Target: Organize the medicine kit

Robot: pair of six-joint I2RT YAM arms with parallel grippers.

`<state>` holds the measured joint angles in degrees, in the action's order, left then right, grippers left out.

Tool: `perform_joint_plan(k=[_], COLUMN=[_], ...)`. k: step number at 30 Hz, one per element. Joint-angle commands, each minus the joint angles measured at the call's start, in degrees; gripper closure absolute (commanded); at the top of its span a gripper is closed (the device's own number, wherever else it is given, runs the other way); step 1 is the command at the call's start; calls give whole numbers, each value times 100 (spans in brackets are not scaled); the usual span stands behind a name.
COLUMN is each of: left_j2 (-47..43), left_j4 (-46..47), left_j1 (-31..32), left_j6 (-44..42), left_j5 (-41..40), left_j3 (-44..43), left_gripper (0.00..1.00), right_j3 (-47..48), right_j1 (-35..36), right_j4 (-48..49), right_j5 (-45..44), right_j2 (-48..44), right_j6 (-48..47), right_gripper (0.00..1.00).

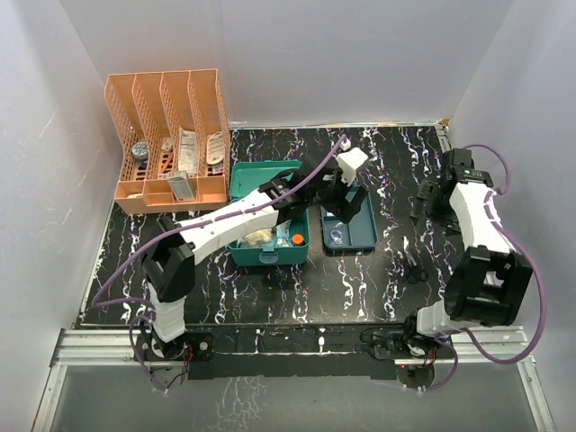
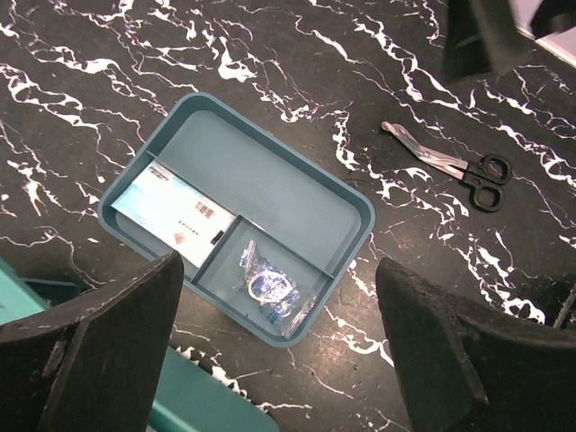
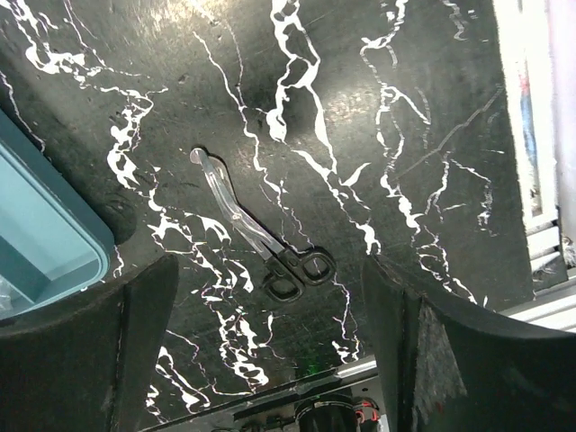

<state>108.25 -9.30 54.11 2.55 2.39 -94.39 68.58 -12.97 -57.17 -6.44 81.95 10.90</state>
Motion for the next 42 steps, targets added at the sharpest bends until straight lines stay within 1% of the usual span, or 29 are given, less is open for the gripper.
perform_joint_plan(k=[1,6,9,11,12,15,17,26,30,33,38,42], left_j2=[-534,-496,-440,-416,-412,-375,-345,-221,-158,-124,-110,-112], left_j4=[13,16,8,1,3,-2,-12,-123,-156,-177,-175,-154], left_j1=[-78,-250,-323,-359,-373,-399,-401,-404,-403,-404,-408,-425], left_j6=[-146,-88,-16,2,5,25,49,93,102,114,124,101], left_j5=[131,355,496,558,576,623,639,736,775,804,824,802], left_j3=[228,280,281,281,281,249,214,81,23,-15,-33,20], left_gripper=[13,13,13,14,14,14,14,15,15,16,16,16], right_j3=[219,172,75,-68,-105,-188,-204,-379,-433,-414,-341,-276], right_j1=[240,801,1000,1021,1022,1012,1007,1012,1010,1012,1008,1012], right_j4=[3,12,86,202,241,353,423,741,827,852,873,945], right_j5=[-38,-344,-606,-649,-723,-893,-925,-706,-676,-673,-628,-573], right_j2=[353,951,1168,1205,1233,1261,1298,1902,2034,2133,2335,2489], right_j6=[-54,-17,88,108,118,92,92,75,62,45,18,-6], right_gripper=[22,26,32,37,38,40,42,52,56,65,84,96])
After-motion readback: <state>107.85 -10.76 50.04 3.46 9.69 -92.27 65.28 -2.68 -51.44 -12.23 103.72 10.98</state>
